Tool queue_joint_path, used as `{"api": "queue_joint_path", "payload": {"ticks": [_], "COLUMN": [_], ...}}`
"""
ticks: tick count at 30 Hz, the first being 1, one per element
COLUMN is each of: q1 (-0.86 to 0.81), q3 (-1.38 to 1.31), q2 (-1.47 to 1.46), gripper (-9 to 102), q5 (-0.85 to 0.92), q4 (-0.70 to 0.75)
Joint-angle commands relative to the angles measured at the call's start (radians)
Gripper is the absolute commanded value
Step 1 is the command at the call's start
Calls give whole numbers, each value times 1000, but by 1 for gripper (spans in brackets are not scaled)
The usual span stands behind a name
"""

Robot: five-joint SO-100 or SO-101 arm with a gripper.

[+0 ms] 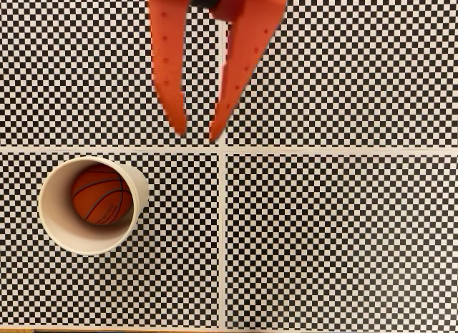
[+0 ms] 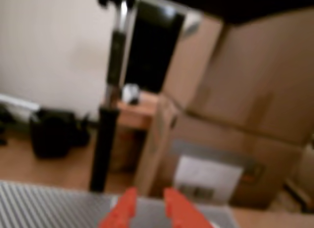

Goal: Grasp basketball and place into cup.

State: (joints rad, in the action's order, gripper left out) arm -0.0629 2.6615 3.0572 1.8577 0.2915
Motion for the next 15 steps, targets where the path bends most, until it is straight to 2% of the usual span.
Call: {"api": "queue_joint_path", "payload": {"ticks": [1, 6, 15], "q1": [2, 0, 11], "q3": [80, 218, 344], "q2": [78, 232, 232], "gripper": [0, 0, 0], "q5": [12, 34, 3], "q4": [-12, -6, 2]}}
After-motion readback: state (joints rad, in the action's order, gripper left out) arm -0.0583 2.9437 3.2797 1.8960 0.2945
